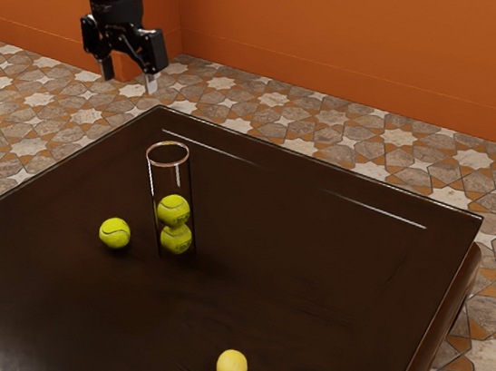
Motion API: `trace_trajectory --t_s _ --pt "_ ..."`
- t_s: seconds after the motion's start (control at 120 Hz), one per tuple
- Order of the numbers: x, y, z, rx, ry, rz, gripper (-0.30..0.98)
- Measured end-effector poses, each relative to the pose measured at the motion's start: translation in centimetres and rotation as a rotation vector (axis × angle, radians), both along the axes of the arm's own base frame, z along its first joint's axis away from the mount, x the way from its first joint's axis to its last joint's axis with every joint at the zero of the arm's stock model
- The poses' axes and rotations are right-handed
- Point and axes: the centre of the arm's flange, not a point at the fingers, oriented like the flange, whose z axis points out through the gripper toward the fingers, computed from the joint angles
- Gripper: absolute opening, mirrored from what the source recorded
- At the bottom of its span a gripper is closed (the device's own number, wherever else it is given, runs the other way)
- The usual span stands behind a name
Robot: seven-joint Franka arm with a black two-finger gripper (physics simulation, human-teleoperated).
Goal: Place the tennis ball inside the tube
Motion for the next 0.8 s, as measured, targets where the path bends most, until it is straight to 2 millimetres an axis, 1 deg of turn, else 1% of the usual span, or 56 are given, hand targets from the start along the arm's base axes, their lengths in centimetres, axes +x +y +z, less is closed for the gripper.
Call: trace_trajectory --t_s 0.092,0.125,0.158,0.242,0.308,0.35,0.417,0.442,0.467,0.575,0.625,0.717,0.8 --pt "0.0 0.1 0.2 0.004 -0.010 0.004 0.69" --pt "-0.5 0.1 0.4 0.005 -0.015 0.005 0.69" --pt "-1.7 0.1 0.1 0.006 -0.011 0.006 0.69" --pt "-6.3 1.0 -1.3 0.010 -0.003 0.026 0.69" --pt "-9.1 1.3 -3.4 0.013 0.007 0.035 0.69" --pt "-10.9 1.5 -5.3 0.015 0.018 0.042 0.69" --pt "-12.9 1.7 -8.1 0.018 0.029 0.055 0.69" --pt "-13.5 1.6 -8.9 0.019 0.026 0.058 0.69" --pt "-14.0 1.9 -10.2 0.020 0.027 0.066 0.69" --pt "-14.8 3.0 -16.4 0.022 0.000 0.041 0.69" --pt "-14.8 3.9 -19.1 0.019 -0.026 0.019 0.69" --pt "-13.1 6.0 -23.9 0.013 -0.063 -0.003 0.69" --pt "-11.4 7.0 -26.5 0.025 -0.119 -0.039 0.69"
